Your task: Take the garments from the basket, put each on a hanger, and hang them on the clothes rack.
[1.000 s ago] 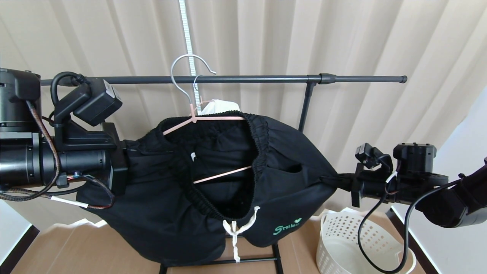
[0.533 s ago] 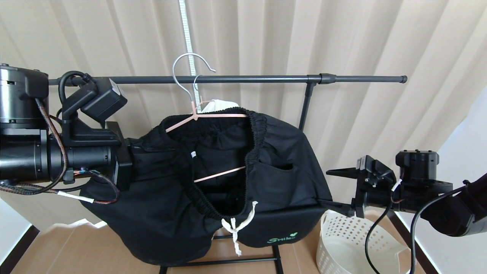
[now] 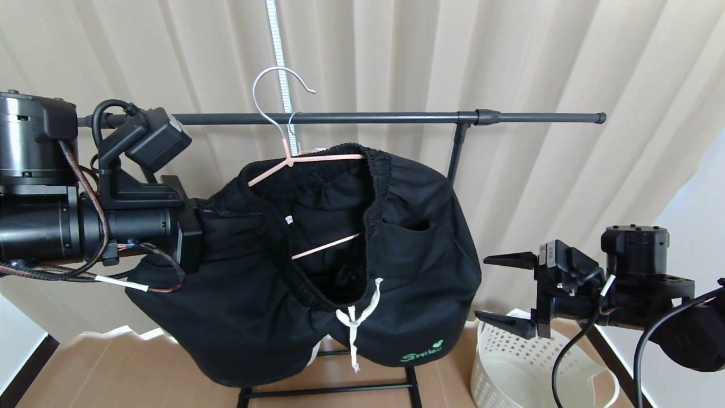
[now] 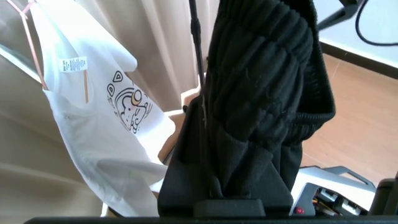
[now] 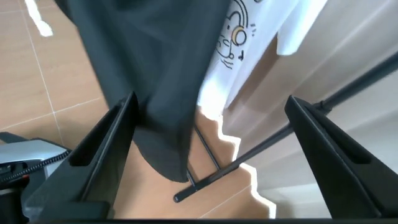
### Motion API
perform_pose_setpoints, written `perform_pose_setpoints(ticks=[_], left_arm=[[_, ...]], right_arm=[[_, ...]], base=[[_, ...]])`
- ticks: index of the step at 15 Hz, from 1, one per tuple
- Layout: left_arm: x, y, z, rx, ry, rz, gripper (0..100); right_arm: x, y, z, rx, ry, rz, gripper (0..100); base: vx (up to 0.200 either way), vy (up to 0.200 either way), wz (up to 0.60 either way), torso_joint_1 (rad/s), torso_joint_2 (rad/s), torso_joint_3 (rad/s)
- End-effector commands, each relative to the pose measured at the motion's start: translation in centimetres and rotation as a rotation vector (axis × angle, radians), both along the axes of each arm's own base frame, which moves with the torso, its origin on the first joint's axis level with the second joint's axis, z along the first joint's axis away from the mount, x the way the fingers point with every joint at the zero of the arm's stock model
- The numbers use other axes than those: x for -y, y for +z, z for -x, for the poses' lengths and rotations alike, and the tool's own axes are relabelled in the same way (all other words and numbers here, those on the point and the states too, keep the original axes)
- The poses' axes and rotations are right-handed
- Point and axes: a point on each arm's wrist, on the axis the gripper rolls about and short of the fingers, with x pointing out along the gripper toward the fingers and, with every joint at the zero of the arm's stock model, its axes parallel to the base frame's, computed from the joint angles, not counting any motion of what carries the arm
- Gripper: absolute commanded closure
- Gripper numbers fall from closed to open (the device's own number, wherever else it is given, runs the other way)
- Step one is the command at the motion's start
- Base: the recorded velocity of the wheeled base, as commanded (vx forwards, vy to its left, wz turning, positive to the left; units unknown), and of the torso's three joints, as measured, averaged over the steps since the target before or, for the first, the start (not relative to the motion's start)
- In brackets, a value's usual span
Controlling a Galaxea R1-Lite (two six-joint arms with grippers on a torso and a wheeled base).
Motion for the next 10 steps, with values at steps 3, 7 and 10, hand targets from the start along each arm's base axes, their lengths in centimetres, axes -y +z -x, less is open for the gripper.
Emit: perform_pose_setpoints(ticks=[3,7,10], left_arm=[[0.2,-0.4,-0.6,-0.019,0.003,0.004,100],[0.2,-0.2,-0.6,-0.016,0.003,0.010,100],[0.2,-0.2,-0.5,-0.030,0.010,0.023,100]], right_arm=[[-0.6,1.7,1.1,0.049,0.037,-0.013,0],[-2.1,1.3,0.8,0.019,0.009,0.008,0],[-2.6,1.2,0.0,0.039,-0.119,0.077,0]], base=[[0.000,0.000,0.00,0.000,0.00,0.000],[0.000,0.000,0.00,0.000,0.00,0.000],[0.000,0.000,0.00,0.000,0.00,0.000]])
